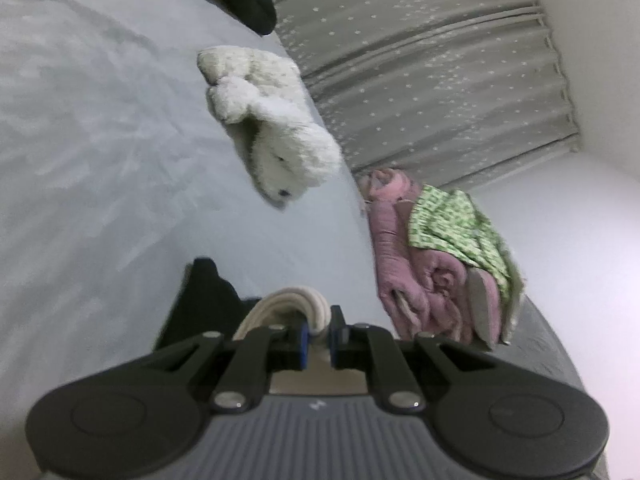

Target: Fold clothes

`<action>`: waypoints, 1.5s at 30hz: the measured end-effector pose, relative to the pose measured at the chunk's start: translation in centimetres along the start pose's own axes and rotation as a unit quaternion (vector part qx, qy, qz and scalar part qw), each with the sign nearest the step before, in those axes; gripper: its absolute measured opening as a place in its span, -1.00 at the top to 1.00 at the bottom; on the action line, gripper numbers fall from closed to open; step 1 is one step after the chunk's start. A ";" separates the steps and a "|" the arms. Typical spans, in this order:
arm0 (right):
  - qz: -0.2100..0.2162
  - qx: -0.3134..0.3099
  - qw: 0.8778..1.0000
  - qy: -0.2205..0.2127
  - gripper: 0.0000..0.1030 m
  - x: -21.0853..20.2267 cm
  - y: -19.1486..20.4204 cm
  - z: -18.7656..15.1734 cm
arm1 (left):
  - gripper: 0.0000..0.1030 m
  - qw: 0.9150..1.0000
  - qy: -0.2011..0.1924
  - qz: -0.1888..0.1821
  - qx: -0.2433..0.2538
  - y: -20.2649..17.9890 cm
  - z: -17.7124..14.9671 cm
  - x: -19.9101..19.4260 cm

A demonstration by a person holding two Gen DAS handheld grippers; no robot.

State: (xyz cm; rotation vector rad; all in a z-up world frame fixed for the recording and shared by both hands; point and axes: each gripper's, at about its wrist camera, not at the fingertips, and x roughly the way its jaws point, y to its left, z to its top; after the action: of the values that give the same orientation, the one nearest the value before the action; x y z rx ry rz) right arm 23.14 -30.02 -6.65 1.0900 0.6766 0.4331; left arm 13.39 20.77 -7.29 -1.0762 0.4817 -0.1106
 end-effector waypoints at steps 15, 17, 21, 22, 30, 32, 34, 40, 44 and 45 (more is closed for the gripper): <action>-0.028 -0.039 0.999 -0.026 0.03 0.5 -0.7 1.4 | 0.25 0.992 -0.026 0.098 0.078 -0.3 -0.4 3.9; -0.048 -0.075 0.995 -0.038 0.03 0.3 0.4 1.0 | 0.04 0.984 -0.058 0.119 0.120 -1.8 -0.9 3.3; -0.087 -0.172 0.980 -0.050 0.03 1.2 2.9 -1.4 | 0.01 0.966 -0.082 0.135 0.203 -4.8 -2.6 3.5; -0.098 -0.202 0.973 -0.051 0.03 1.8 3.6 -2.4 | 0.01 0.963 -0.078 0.135 0.220 -5.4 -3.1 3.8; -0.167 -0.439 0.882 -0.028 0.03 8.0 6.6 -11.0 | 0.01 0.919 -0.016 0.153 0.362 -7.8 -8.3 7.8; -0.195 -0.482 0.854 -0.027 0.03 9.3 6.2 -12.4 | 0.01 0.911 -0.003 0.168 0.376 -7.3 -8.7 8.7; -0.226 -0.511 0.829 -0.029 0.05 10.2 5.2 -13.2 | 0.03 0.904 0.004 0.185 0.386 -6.2 -8.5 9.0; -0.234 -0.419 0.877 -0.041 0.47 9.3 2.0 -7.8 | 0.67 0.904 0.008 0.184 0.386 -4.1 -5.9 7.7; -0.226 -0.385 0.894 -0.036 0.75 8.5 0.9 -6.0 | 0.93 0.921 0.004 0.187 0.341 -2.6 -3.8 6.5; -0.226 -0.384 0.894 -0.034 0.75 8.3 0.9 -5.9 | 0.94 0.924 0.004 0.187 0.334 -2.5 -3.5 6.3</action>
State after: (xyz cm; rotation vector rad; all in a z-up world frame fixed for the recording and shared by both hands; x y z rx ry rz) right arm 25.08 -20.49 -9.97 0.1786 0.5909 0.2154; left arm 17.84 14.69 -8.47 -0.3035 0.5926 0.0591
